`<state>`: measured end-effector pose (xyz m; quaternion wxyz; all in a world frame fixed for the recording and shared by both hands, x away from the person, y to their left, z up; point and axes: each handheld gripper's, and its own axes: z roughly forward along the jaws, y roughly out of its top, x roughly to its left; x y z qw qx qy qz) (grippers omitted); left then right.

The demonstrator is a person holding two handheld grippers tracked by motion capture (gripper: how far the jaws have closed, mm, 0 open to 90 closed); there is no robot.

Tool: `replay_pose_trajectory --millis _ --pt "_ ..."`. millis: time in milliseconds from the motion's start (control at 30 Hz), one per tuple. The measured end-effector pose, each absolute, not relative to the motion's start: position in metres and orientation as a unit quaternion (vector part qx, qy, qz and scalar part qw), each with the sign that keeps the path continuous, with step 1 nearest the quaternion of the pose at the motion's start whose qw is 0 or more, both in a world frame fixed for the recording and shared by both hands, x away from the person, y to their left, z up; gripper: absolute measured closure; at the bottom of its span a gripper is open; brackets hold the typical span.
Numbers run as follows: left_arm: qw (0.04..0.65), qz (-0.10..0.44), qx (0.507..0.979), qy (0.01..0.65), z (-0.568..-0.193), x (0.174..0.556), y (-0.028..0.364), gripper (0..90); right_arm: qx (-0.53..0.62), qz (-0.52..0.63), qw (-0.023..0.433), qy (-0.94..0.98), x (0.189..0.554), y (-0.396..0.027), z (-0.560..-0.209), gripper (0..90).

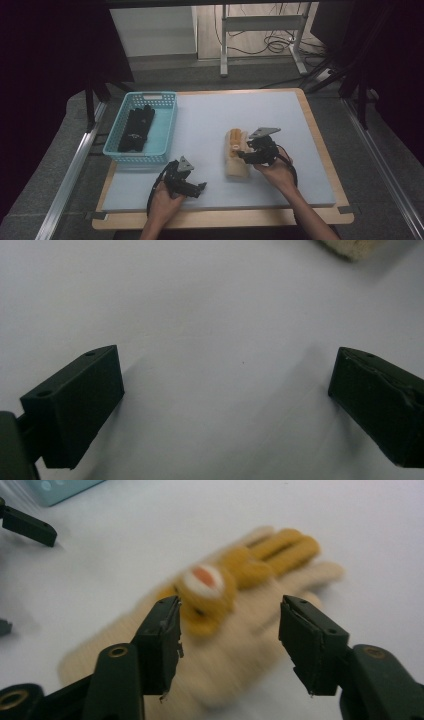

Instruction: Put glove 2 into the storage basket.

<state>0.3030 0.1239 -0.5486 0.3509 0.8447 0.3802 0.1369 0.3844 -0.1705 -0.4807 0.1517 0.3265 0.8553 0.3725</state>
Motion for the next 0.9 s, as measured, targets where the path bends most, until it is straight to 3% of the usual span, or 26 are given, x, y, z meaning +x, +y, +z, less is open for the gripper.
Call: replay_pose_trajectory --millis 233,333,900 --pt "0.351 0.137 0.845 0.380 -0.549 0.303 0.124 1.6 0.348 0.358 0.136 0.855 0.377 -0.205 -0.497 74.1" --pt "0.351 0.137 0.845 0.380 -0.549 0.303 0.124 1.6 0.350 0.362 0.115 0.856 0.372 -0.212 -0.507 81.8" --pt "0.350 0.137 0.845 0.380 -0.549 0.303 0.124 1.6 0.313 0.366 0.085 0.872 0.360 -0.179 -0.525 82.7"
